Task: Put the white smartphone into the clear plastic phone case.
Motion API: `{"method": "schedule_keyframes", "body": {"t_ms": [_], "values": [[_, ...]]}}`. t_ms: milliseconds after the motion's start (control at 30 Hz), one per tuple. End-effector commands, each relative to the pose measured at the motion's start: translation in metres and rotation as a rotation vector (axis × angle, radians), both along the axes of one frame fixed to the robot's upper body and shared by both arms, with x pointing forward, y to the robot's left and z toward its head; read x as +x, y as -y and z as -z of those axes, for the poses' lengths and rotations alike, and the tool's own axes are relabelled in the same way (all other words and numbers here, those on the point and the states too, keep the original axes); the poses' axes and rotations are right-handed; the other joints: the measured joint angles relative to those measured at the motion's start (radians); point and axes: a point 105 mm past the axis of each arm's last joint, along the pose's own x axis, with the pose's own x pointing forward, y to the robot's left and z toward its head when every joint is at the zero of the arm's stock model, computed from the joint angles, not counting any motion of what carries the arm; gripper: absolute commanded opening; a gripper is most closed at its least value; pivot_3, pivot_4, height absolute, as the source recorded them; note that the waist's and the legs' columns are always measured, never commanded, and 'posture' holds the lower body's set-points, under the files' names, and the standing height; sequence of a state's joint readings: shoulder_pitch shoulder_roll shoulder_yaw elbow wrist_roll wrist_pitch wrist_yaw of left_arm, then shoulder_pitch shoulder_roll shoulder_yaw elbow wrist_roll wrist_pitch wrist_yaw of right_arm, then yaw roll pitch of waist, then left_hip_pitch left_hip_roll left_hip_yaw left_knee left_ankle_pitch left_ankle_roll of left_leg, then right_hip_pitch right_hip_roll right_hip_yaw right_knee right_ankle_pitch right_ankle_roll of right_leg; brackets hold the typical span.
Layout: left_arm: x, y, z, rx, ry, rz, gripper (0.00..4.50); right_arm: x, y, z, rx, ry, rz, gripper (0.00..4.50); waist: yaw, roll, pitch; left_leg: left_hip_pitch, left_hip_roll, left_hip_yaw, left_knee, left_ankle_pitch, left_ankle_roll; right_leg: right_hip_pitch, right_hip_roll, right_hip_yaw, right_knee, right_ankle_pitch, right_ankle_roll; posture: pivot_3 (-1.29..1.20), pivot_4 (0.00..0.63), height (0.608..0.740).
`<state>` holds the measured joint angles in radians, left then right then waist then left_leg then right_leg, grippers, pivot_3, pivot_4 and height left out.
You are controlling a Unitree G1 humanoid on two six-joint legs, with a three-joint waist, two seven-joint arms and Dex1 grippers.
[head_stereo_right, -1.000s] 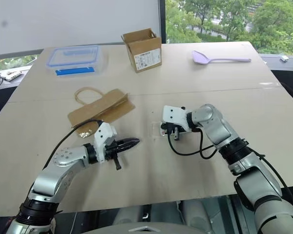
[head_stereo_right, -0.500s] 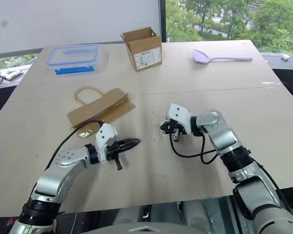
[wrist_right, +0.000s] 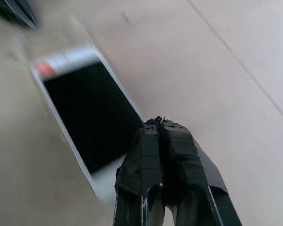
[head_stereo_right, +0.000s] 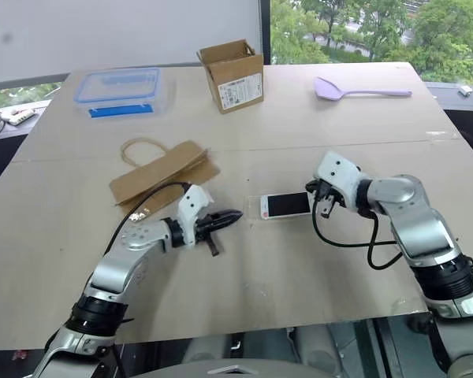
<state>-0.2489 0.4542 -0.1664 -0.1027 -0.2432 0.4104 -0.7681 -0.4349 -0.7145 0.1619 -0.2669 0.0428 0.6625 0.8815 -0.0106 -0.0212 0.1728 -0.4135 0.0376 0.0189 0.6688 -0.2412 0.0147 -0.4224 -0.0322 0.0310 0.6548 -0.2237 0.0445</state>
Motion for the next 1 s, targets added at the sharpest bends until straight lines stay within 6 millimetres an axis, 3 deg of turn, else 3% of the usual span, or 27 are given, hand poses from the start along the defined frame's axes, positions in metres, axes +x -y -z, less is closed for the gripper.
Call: {"method": "schedule_keyframes", "body": {"t_ms": [33, 133, 300, 700, 1000], "values": [[0.001, 0.009, 0.008, 0.034, -0.020, -0.004, 0.04, 0.001, 0.012, -0.009, -0.031, 0.059, 0.060, 0.00, -0.001, 0.000, 0.000, 0.000, 0.000, 0.000, 0.000, 0.000, 0.000, 0.000, 0.000, 0.000, 0.000, 0.000, 0.000, 0.00, 0.150, 0.740], [-0.005, 0.017, 0.009, 0.030, -0.032, 0.005, 0.04, -0.003, 0.010, 0.004, -0.055, 0.037, 0.057, 0.00, -0.001, 0.000, 0.000, 0.000, 0.000, 0.000, 0.000, 0.000, 0.000, 0.000, 0.001, 0.000, 0.001, -0.001, 0.001, 0.00, 0.150, 0.740], [-0.007, 0.018, 0.008, 0.032, -0.038, 0.008, 0.04, -0.006, -0.010, 0.014, -0.037, 0.014, 0.001, 0.00, -0.001, 0.000, 0.000, 0.000, 0.000, -0.001, 0.000, 0.000, 0.000, 0.000, 0.001, 0.000, 0.001, -0.002, 0.003, 0.00, 0.150, 0.740], [-0.007, 0.020, 0.006, 0.033, -0.041, 0.012, 0.04, -0.007, -0.055, 0.023, -0.012, 0.004, -0.129, 0.00, -0.005, -0.001, -0.001, 0.002, 0.000, -0.001, 0.000, 0.000, 0.000, 0.001, 0.001, 0.000, 0.002, -0.002, 0.003, 0.00, 0.150, 0.740], [-0.008, 0.022, 0.007, 0.030, -0.047, 0.016, 0.04, -0.015, -0.071, 0.033, 0.007, -0.026, -0.176, 0.00, -0.010, -0.001, -0.001, 0.005, 0.001, 0.000, 0.000, 0.000, 0.000, 0.002, 0.002, 0.001, 0.004, -0.002, 0.003, 0.00, 0.150, 0.740]]}}
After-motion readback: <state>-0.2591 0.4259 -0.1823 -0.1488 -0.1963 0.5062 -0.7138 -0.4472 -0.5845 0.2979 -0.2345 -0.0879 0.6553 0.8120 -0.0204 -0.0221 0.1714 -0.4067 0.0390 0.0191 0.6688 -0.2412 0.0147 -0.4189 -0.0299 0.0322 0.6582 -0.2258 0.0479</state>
